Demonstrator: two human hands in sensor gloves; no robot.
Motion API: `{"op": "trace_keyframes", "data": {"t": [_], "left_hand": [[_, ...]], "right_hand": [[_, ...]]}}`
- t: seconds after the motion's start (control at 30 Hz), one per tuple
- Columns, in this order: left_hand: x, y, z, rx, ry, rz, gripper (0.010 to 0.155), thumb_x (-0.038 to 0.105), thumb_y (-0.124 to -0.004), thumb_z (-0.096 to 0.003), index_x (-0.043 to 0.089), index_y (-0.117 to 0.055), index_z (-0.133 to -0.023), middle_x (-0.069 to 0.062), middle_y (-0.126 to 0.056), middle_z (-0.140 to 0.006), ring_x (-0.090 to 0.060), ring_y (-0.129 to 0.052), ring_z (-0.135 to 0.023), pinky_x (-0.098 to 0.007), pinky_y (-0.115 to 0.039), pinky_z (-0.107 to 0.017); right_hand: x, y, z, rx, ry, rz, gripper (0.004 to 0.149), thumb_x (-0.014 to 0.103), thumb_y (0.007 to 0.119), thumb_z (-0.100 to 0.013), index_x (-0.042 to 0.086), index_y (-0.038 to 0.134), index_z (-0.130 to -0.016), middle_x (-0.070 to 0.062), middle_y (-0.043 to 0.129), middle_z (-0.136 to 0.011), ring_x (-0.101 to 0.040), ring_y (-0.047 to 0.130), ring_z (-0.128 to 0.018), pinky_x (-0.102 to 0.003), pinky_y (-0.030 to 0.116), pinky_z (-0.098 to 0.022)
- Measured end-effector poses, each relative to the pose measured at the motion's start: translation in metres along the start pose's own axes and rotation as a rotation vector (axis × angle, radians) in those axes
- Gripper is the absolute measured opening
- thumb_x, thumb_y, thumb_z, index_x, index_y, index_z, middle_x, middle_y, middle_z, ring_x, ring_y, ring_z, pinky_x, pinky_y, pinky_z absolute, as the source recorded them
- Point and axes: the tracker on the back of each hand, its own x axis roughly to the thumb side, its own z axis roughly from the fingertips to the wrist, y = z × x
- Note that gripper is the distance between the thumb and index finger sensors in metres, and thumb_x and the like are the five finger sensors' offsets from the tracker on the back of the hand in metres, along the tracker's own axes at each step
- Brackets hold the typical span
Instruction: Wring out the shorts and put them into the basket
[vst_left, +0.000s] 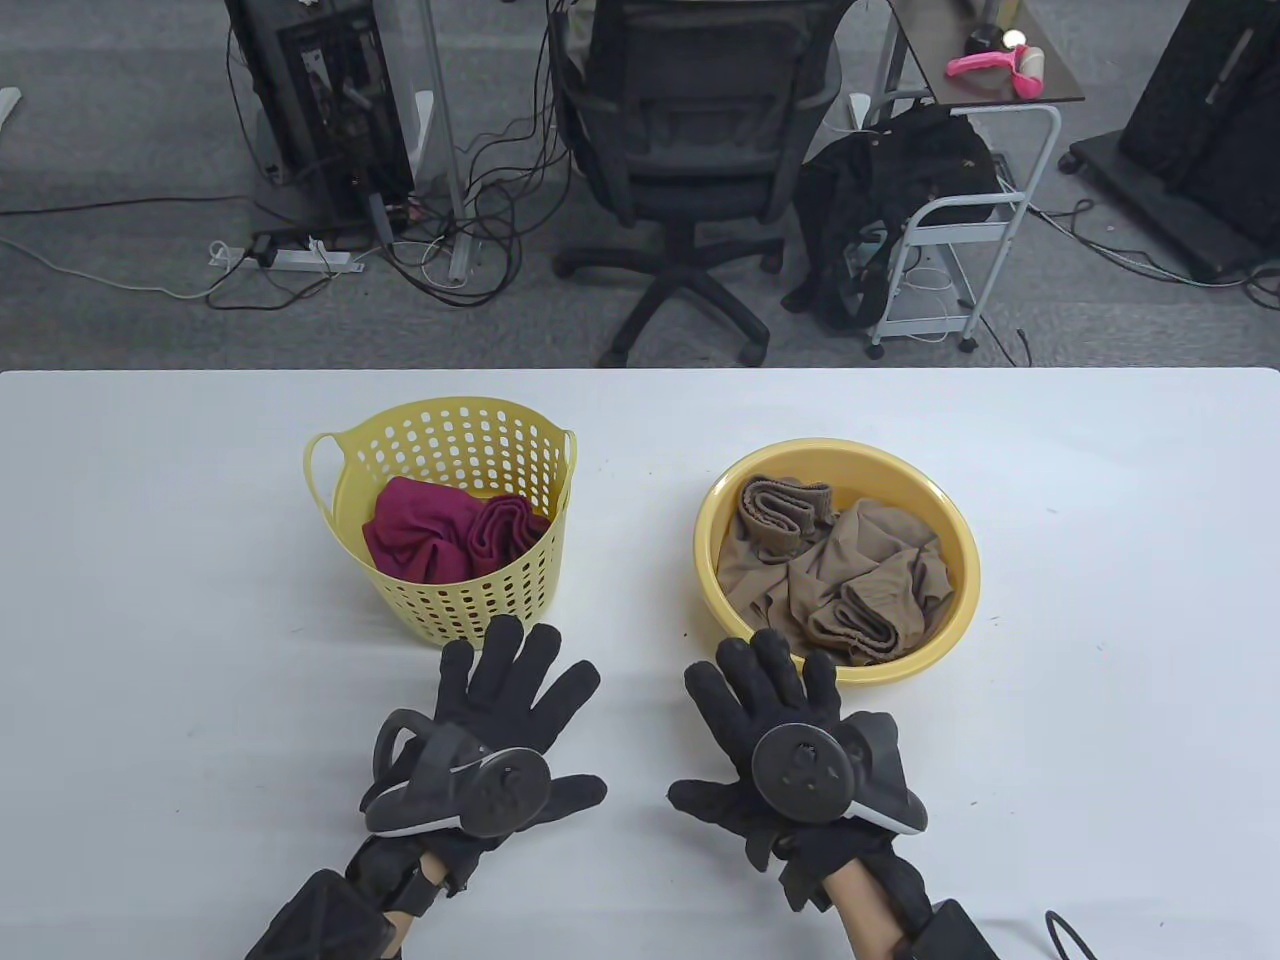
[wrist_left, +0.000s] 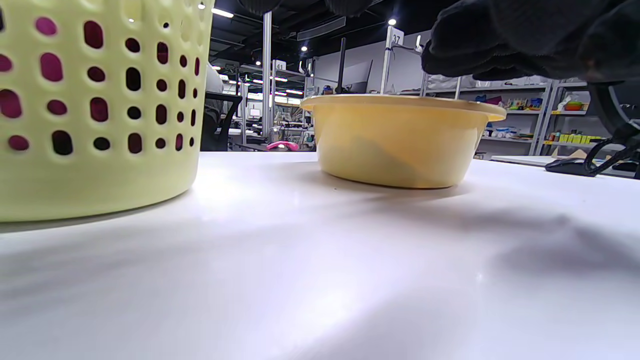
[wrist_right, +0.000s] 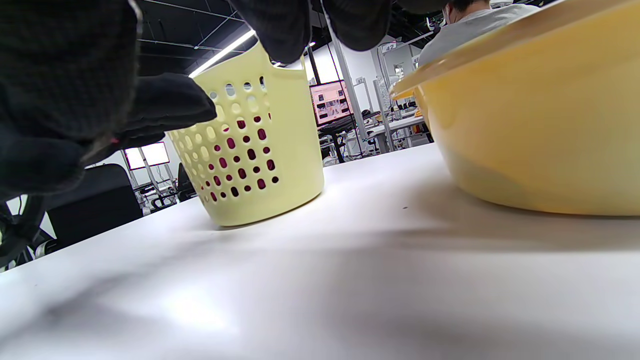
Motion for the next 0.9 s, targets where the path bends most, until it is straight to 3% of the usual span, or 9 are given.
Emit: {"op": "trace_keyframes", "data": {"t": [0.57,0.9], "left_hand": [[-0.006,0.001,0.005,0.023,0.005,0.024,0.093,0.074,-0.068,-0.0489,0.024,-0.031,-0.119,-0.03,-0.028,-0.126,-0.066,-0.028,-0.111,-0.083,-0.029,-0.065],[-0.009,0.004,0.008,0.032,-0.004,0.043,0.093,0.073,-0.068,-0.049,0.023,-0.031,-0.119,-0.03,-0.029,-0.126,-0.066,-0.029,-0.111,-0.083,-0.031,-0.065]], "right_hand": [[0.004,-0.002,-0.005,0.053,0.014,0.042,0.1,0.07,0.083,-0.041,0.011,0.044,-0.112,-0.03,0.034,-0.113,-0.058,0.026,-0.102,-0.08,0.026,-0.063],[-0.003,-0.028,-0.013,0.059,0.069,0.118,0.1,0.07,0.081,-0.043,0.01,0.042,-0.113,-0.03,0.031,-0.113,-0.059,0.025,-0.102,-0.08,0.027,-0.064]]}}
